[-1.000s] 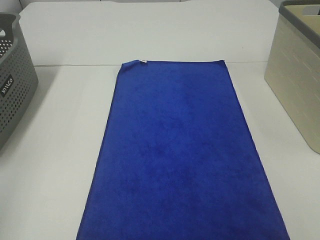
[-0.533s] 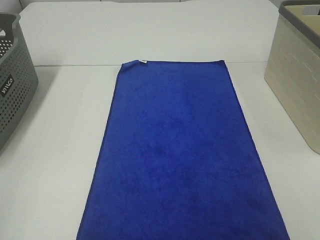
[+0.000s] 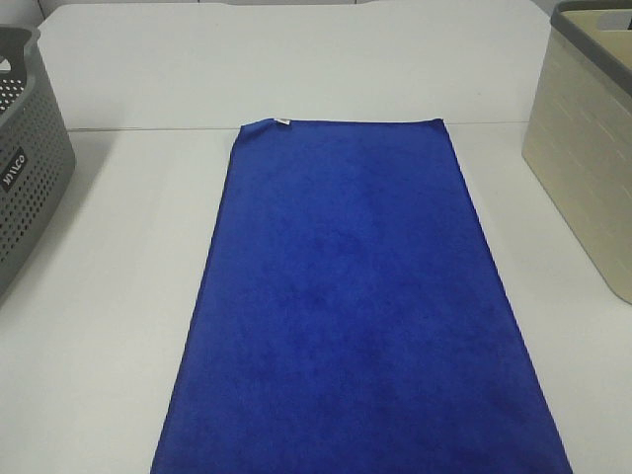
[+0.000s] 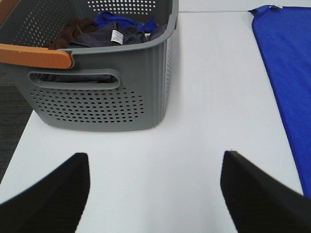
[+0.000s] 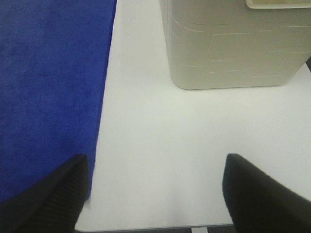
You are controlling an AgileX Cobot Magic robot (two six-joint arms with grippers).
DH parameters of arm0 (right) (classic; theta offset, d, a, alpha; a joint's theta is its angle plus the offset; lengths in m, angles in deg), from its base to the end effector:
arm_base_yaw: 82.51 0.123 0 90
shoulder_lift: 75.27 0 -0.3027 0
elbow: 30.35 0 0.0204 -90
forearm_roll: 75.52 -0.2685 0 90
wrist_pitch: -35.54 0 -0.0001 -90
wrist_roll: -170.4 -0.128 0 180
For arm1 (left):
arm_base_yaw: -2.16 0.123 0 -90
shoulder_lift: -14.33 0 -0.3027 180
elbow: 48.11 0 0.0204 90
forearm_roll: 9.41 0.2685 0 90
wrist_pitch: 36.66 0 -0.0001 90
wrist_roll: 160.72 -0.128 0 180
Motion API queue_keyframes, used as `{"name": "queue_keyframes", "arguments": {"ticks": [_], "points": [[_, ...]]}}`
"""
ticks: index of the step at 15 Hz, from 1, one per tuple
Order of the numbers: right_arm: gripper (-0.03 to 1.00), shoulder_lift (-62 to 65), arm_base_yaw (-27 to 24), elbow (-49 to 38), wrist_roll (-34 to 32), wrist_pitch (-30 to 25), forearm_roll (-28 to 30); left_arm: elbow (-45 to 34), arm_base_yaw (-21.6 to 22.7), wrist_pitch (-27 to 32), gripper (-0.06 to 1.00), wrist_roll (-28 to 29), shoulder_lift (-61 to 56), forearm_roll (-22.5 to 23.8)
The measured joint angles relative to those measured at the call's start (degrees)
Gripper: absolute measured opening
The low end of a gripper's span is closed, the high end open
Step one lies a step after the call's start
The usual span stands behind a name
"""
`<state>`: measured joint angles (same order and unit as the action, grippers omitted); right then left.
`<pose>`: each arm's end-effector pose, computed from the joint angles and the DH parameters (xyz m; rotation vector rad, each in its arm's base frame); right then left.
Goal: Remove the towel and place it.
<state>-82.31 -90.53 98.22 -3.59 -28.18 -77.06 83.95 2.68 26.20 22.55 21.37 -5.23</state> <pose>0.0262 -0.0006 0.2497 0.0359 2.1340 -0.1114 0.0207 0.0085 0.2713 -0.0740 2.0537 0.0576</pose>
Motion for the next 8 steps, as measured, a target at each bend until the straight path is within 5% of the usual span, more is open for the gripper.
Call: {"name": "queue_keyframes", "arguments": {"ticks": [8], "points": [[0.76,0.0,0.0,-0.3,0.0,0.1,-1.4,-0.1,0.0,-0.7,0.69,-0.1,0.0,-0.6]]}}
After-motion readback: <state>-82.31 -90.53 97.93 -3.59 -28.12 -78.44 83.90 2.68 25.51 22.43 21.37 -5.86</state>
